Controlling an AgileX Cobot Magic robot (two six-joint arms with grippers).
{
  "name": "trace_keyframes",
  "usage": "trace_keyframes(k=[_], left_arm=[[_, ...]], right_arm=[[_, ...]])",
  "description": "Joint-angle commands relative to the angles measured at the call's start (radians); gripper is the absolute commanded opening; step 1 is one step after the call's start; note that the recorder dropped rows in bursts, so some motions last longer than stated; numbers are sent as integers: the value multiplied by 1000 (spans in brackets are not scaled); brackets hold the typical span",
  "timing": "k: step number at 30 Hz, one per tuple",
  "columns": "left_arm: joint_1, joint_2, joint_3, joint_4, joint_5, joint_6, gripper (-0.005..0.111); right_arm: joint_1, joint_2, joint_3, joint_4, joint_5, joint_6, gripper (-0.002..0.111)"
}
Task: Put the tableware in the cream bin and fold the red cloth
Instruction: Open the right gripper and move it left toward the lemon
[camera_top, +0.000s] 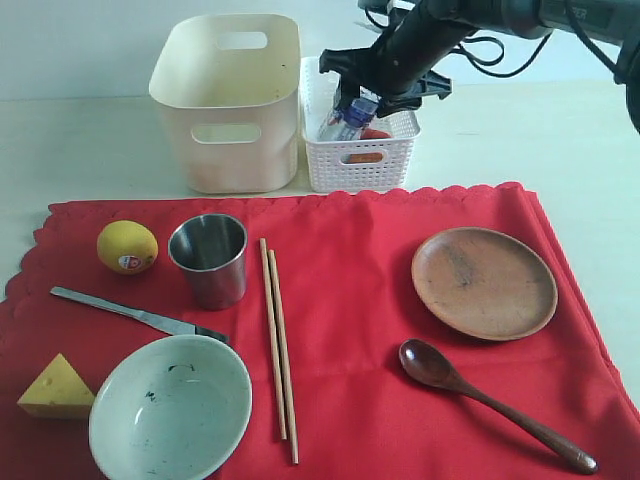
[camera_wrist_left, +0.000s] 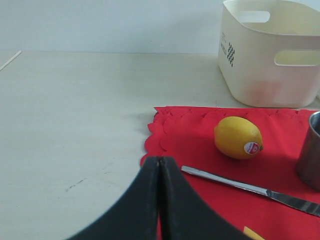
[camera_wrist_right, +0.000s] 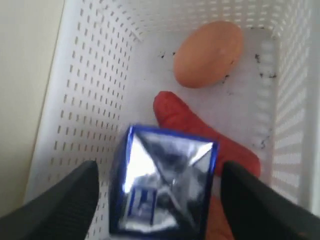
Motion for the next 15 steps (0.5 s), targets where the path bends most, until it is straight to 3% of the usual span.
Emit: trace_keyframes(k=[1,15], left_arm=[[1,-6,3,-9,-6,-3,0],[1,-6,3,-9,-6,-3,0]], right_arm=[[-2,-68,-15,-107,-26,-9,79],[-2,-201,-15,-146,5,-11,80]])
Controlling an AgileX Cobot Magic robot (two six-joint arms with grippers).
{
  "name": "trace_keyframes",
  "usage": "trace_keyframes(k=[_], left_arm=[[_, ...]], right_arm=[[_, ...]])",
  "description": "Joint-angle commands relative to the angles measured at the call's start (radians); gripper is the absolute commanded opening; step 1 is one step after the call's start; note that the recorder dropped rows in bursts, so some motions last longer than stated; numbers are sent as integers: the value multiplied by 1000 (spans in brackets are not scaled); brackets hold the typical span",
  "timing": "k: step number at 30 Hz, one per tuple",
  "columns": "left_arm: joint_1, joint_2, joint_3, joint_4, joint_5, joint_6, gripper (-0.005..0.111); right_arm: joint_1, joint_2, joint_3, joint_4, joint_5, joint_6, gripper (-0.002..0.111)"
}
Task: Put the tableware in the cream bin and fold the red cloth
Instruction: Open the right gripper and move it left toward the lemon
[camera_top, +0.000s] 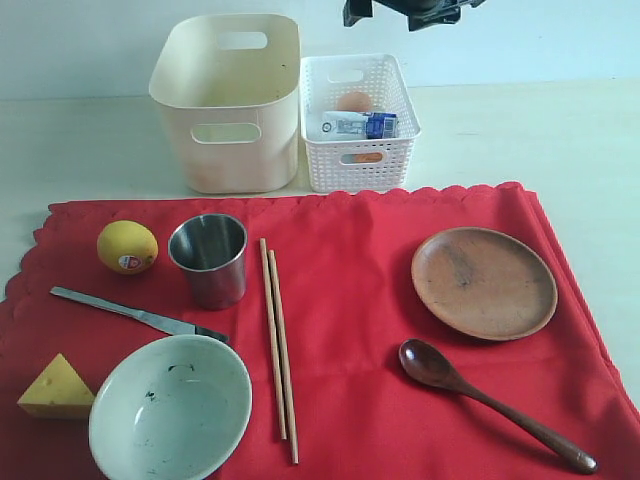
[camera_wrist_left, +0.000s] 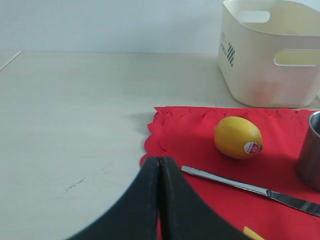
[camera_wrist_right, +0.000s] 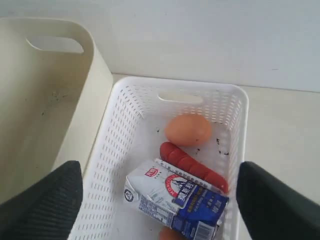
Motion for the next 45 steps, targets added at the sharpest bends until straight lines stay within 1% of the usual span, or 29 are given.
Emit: trace_keyframes(k=[1,5,12,17,24,29,34,41,45], left_arm=[[1,-6,3,-9,-6,-3,0],[1,-6,3,-9,-6,-3,0],[1,-6,3,-9,-6,-3,0],[1,-6,3,-9,-6,-3,0],[1,-6,3,-9,-6,-3,0],[1,-6,3,-9,-6,-3,0],[1,-6,3,-9,-6,-3,0],[1,-6,3,-9,-6,-3,0],[1,-6,3,-9,-6,-3,0]], right_arm=[[-2,-43,-7,-7,48,-7,80],[-2,-61,-7,14,108,-5,79],[-2,-85,-7,54,181,-18,71],[34,-100,-7,64,205,-81,70],[125,-111,-7,64,210,-153,70],[220,-111,-7,64,211,-222,70],[271,-111,-7,64,211,-270,70],[370,-111,-7,71,211,-344,70],[411,-109,-7,204,209,-478,70]])
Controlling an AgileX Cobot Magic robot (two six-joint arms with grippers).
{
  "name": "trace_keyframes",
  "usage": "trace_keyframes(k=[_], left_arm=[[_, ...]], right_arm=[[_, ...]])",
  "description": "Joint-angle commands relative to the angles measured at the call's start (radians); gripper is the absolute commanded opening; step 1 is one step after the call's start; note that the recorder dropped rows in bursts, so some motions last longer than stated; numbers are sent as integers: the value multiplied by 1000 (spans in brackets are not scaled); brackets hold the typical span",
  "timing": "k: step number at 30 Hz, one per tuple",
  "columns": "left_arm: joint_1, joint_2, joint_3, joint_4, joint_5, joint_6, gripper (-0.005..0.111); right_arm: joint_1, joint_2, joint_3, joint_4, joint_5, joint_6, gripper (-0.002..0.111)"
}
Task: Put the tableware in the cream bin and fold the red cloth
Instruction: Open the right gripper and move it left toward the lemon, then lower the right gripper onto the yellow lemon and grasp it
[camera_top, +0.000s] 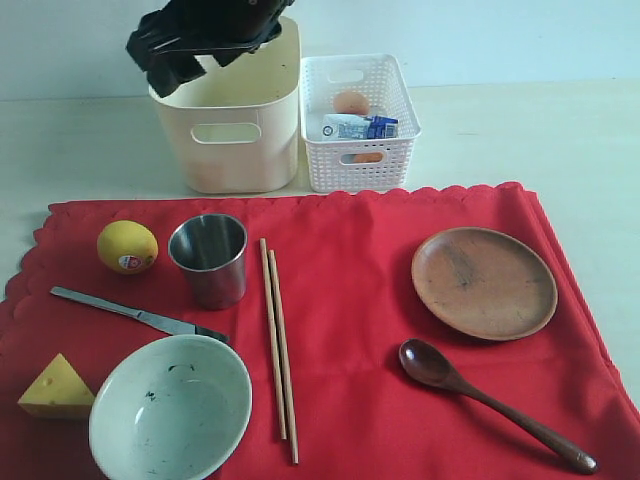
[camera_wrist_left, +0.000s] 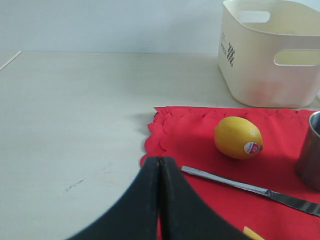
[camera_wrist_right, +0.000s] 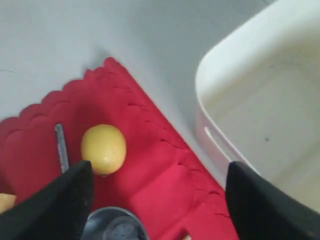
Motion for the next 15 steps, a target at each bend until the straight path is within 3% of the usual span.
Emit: trace_keyframes(k=[1,15], left_arm=[[1,-6,3,-9,-6,-3,0],[1,-6,3,-9,-6,-3,0]], right_arm=[[28,-9,-7,104,-2,-104,70],[124,103,-7,165,-27,-238,76]])
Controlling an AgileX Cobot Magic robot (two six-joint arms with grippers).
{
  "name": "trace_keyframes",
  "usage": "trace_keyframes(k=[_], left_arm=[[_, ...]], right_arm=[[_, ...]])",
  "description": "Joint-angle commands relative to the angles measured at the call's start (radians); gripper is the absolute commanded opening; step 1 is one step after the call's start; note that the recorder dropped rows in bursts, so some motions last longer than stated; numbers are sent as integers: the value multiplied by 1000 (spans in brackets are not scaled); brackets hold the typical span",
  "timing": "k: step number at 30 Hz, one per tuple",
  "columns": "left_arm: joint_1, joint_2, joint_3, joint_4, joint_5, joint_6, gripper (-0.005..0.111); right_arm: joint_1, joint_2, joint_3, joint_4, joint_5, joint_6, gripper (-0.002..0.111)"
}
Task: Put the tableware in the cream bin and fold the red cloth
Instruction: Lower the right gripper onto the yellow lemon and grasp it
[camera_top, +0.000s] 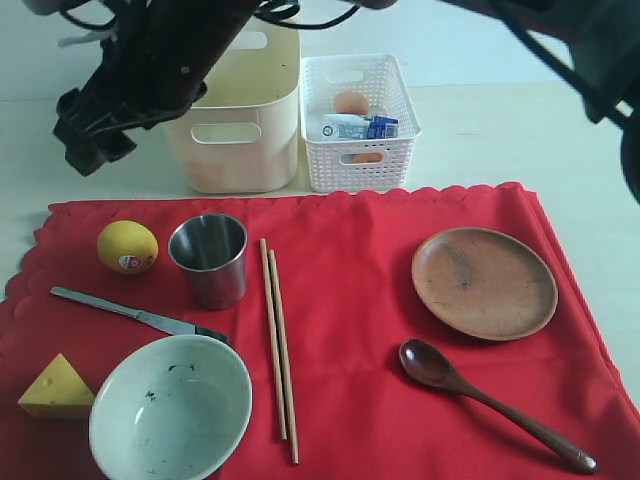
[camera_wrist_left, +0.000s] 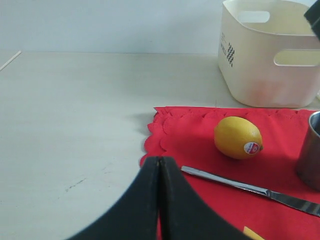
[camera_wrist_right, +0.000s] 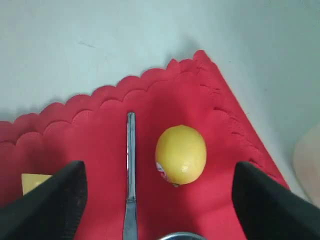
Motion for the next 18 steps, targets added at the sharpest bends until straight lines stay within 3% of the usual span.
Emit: trace_keyframes(k=[1,18], left_arm=[[1,-6,3,-9,-6,-3,0],[1,-6,3,-9,-6,-3,0]], right_arm=[[34,38,-7,8,-43,-55,76],[46,190,-7,41,-163,-213,76]])
